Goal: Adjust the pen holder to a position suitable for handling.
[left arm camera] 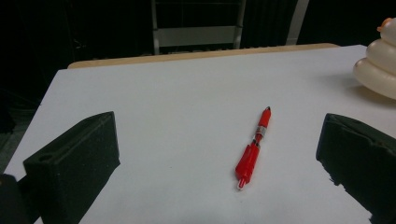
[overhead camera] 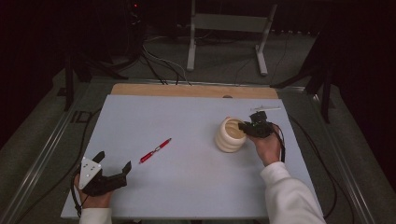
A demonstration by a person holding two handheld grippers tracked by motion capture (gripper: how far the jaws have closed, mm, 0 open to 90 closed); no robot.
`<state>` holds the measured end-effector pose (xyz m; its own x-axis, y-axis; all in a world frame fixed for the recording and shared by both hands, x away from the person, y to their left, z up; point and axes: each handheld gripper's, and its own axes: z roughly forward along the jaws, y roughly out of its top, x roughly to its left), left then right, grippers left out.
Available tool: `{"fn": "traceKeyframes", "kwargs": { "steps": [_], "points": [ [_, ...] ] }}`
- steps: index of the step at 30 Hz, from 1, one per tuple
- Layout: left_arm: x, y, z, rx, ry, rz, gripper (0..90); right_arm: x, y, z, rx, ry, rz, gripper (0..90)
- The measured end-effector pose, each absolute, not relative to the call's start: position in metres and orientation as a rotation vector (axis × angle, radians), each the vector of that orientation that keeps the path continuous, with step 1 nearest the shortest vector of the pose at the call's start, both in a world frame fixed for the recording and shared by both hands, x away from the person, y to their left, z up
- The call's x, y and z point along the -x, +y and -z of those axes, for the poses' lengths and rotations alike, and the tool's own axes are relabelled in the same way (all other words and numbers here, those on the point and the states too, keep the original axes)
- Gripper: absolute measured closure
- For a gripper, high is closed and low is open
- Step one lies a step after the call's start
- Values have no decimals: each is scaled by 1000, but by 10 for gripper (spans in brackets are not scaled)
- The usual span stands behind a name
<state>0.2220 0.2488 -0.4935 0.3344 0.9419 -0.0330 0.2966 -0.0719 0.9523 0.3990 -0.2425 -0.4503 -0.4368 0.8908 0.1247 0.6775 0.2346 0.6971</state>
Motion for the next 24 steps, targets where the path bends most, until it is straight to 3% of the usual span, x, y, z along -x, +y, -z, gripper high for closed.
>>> {"fn": "traceKeyframes", "kwargs": {
  "steps": [24],
  "points": [
    [-222, 249, 494, -1589, 1148, -796, 0, -383, -161, 454, -1263, 2393, -1044, 762]
  ]
}}
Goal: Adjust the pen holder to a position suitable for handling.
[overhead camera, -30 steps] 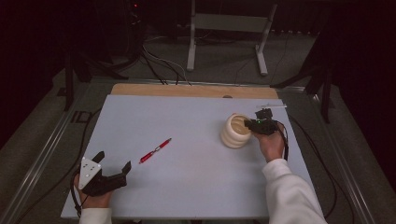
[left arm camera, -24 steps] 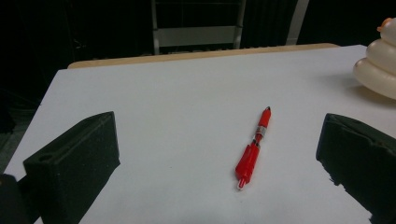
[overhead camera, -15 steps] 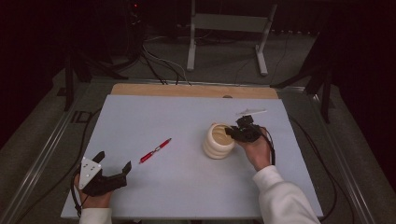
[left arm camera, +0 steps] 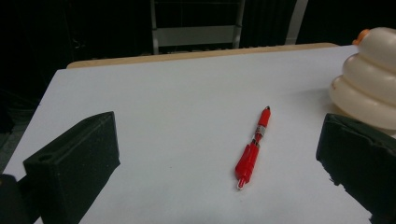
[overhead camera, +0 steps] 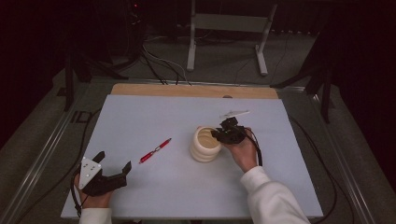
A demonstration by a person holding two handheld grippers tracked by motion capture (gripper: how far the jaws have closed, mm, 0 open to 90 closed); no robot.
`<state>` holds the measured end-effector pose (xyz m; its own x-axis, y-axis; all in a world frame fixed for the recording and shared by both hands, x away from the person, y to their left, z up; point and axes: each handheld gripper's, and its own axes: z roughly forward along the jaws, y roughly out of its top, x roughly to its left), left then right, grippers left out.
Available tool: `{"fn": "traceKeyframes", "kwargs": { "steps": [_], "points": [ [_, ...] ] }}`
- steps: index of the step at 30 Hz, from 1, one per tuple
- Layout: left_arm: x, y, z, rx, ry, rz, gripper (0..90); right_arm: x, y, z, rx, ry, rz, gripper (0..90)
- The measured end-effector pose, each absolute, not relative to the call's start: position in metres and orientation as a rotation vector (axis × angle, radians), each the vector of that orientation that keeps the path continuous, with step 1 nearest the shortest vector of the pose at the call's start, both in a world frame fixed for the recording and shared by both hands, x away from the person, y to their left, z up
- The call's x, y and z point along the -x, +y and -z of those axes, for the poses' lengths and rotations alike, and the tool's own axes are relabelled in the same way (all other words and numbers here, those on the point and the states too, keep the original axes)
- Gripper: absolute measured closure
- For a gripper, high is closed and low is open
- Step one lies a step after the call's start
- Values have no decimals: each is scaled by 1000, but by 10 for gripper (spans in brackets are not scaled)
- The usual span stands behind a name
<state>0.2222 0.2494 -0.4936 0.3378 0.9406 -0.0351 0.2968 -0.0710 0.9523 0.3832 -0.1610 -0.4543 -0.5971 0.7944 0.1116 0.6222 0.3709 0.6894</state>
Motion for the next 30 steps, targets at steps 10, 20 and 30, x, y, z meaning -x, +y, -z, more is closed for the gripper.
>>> {"fn": "traceKeyframes", "kwargs": {
  "steps": [10, 20, 30],
  "points": [
    [-222, 249, 494, -1588, 1148, -796, 0, -390, -155, 461, -1282, 2397, -1111, 654],
    [-222, 250, 494, -1591, 1153, -799, 0, -382, -164, 446, -1225, 2321, -1230, 305],
    [-224, 248, 494, -1597, 1164, -806, 0, -365, -189, 429, -1147, 2214, -1302, 58]
  ]
}}
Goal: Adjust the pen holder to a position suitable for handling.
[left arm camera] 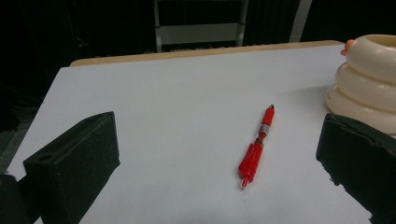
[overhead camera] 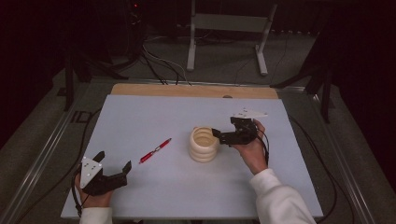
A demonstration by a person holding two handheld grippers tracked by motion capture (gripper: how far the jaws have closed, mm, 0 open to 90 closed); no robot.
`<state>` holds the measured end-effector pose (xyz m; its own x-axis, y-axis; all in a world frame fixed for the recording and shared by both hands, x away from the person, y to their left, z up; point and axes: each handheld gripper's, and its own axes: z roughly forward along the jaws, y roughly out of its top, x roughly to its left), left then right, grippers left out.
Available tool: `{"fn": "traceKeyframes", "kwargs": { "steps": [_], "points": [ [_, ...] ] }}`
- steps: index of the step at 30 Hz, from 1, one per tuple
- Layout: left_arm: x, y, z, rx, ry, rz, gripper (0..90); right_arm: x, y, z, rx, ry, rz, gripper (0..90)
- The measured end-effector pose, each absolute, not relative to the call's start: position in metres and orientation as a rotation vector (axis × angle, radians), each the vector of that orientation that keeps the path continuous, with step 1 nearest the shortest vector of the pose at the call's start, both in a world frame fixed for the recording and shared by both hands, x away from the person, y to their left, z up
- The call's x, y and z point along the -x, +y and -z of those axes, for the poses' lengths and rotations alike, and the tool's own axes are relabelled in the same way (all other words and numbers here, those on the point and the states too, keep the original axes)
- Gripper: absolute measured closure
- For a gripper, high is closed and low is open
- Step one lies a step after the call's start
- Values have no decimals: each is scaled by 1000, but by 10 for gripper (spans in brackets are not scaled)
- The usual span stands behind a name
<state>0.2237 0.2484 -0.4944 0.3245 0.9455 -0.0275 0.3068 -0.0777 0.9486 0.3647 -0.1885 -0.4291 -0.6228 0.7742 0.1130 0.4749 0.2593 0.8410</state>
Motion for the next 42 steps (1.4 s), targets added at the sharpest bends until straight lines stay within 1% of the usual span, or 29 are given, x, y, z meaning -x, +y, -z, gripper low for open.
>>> {"fn": "traceKeyframes", "kwargs": {
  "steps": [1, 3, 4, 10, 15, 20, 22, 25, 42],
  "points": [
    [-224, 248, 494, -1598, 1164, -807, 0, -361, -195, 428, -1138, 2196, -1288, 27],
    [-224, 248, 494, -1599, 1164, -809, 0, -359, -199, 428, -1136, 2187, -1291, 20],
    [-223, 248, 495, -1597, 1164, -809, 0, -355, -206, 428, -1147, 2167, -1296, 0],
    [-222, 249, 495, -1594, 1168, -809, 0, -343, -222, 430, -1126, 2117, -1295, 0],
    [-222, 250, 495, -1591, 1169, -808, 0, -325, -240, 437, -1111, 2092, -1248, 0],
    [-222, 251, 495, -1591, 1172, -808, 0, -313, -248, 442, -1101, 2072, -1228, 0],
    [-222, 251, 495, -1590, 1174, -806, 0, -302, -257, 445, -1110, 2054, -1257, 0],
    [-221, 251, 496, -1590, 1174, -808, 0, -296, -262, 446, -1104, 2024, -1285, 0],
    [-220, 252, 494, -1602, 1189, -828, 0, -256, -298, 483, -1158, 1910, -1358, 0]
  ]
}}
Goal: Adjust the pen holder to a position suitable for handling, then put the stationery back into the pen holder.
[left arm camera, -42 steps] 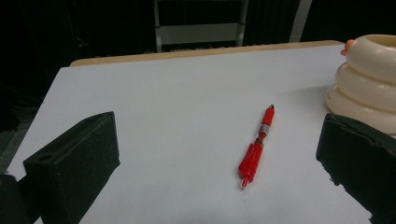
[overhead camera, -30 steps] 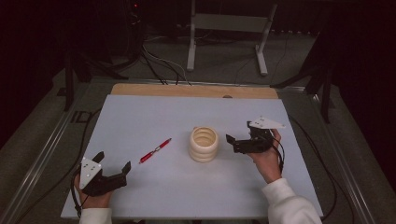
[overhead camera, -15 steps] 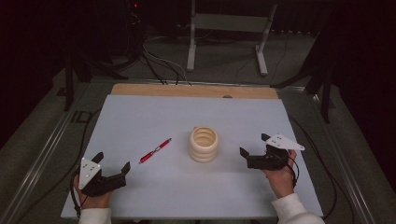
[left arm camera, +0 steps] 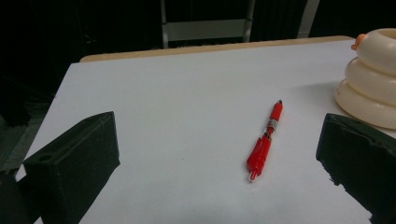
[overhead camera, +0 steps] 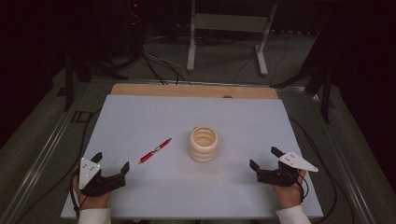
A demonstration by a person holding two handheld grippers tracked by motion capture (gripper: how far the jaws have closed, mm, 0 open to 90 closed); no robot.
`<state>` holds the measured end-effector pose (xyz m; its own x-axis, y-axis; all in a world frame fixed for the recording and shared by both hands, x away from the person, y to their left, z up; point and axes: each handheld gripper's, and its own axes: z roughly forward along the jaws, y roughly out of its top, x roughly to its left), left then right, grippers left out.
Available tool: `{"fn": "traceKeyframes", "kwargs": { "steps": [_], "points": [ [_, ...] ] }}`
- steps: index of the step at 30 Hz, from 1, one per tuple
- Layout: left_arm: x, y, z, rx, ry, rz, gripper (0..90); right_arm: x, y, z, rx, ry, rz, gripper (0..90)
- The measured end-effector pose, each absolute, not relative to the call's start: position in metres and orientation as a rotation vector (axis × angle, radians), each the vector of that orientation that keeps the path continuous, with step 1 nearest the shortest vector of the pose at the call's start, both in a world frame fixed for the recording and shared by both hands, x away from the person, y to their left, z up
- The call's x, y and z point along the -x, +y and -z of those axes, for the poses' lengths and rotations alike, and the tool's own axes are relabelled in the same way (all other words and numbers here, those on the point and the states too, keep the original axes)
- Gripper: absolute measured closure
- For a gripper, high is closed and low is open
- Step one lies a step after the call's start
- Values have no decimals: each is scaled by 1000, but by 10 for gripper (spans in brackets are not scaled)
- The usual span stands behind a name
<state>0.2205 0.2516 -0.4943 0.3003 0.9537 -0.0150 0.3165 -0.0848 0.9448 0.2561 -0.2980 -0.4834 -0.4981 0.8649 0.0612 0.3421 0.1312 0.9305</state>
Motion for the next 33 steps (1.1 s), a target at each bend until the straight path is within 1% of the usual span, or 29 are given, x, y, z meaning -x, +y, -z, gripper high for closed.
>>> {"fn": "traceKeyframes", "kwargs": {
  "steps": [7, 18, 33],
  "points": [
    [-223, 250, 490, -1635, 1182, -839, 0, -250, -306, 486, -1164, 1873, -1382, 0],
    [-239, 239, 474, -1694, 1114, -791, 0, -248, -308, 489, -1154, 1873, -1354, 0],
    [-271, 219, 466, -1789, 1053, -710, 0, -249, -306, 491, -1153, 1903, -1318, 0]
  ]
}}
